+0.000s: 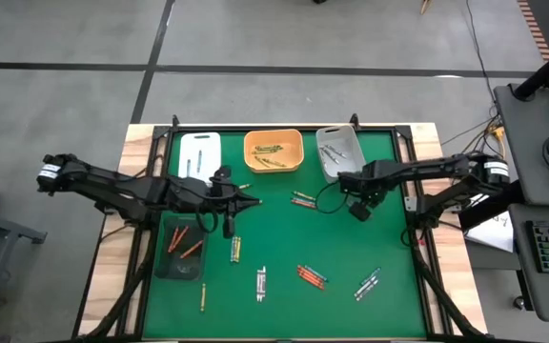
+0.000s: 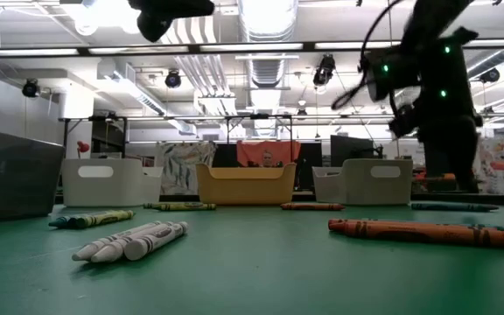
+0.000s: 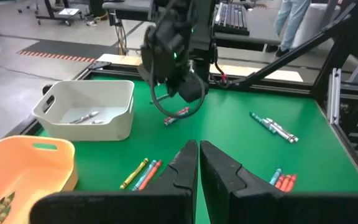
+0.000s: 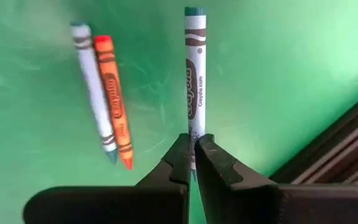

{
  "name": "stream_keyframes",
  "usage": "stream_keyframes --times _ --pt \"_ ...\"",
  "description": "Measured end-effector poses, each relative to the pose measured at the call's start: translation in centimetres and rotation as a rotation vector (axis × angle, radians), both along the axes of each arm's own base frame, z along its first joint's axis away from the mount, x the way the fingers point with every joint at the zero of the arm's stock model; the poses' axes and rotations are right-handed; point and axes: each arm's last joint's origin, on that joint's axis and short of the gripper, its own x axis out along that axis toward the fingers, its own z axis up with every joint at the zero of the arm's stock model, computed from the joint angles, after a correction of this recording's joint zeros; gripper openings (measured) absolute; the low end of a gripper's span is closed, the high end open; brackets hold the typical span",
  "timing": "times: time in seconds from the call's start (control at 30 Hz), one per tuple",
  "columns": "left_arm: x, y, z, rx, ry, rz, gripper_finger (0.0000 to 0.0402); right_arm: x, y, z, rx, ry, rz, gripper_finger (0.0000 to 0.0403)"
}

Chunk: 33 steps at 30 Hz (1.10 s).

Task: Sort crayons
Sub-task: Put the blue crayon into the white bin

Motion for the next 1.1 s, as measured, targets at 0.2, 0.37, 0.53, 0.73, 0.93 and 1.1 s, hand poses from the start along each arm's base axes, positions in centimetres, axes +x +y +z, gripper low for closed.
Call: stream_keyframes --times 0.2,0.37,0.53,0.73,0.93,1.1 --pt "1.8 -0.4 -0.9 0.048 -0.056 -0.020 0.0000 0.4 0.1 3.8 -0.042 -0.219 0.024 0.0008" --pt "2.4 -0.7 -2.2 0.027 -0.143 -0.049 0.0000 0.9 0.5 6.0 -0.121 -0.568 0.094 0.0008" --pt "1.6 -0.7 -3.8 -0.003 -0.302 -0.101 0.0000 3.1 1.2 7.1 -0.222 -1.001 0.243 0.0008" --pt "0.0 -0.3 -5.0 -0.019 -0.497 -0.092 0.0000 6.6 2.3 7.7 -0.259 -1.487 0.451 0.0008" --pt "-0.6 -0.1 -5.3 -0.021 -0.548 -0.088 0.0000 9.7 2.9 6.7 -0.313 -1.697 0.562 0.0008" --pt "-0.6 0.0 -5.3 -0.030 -0.548 -0.085 0.0030 11.8 2.8 5.6 -0.333 -1.688 0.586 0.0008"
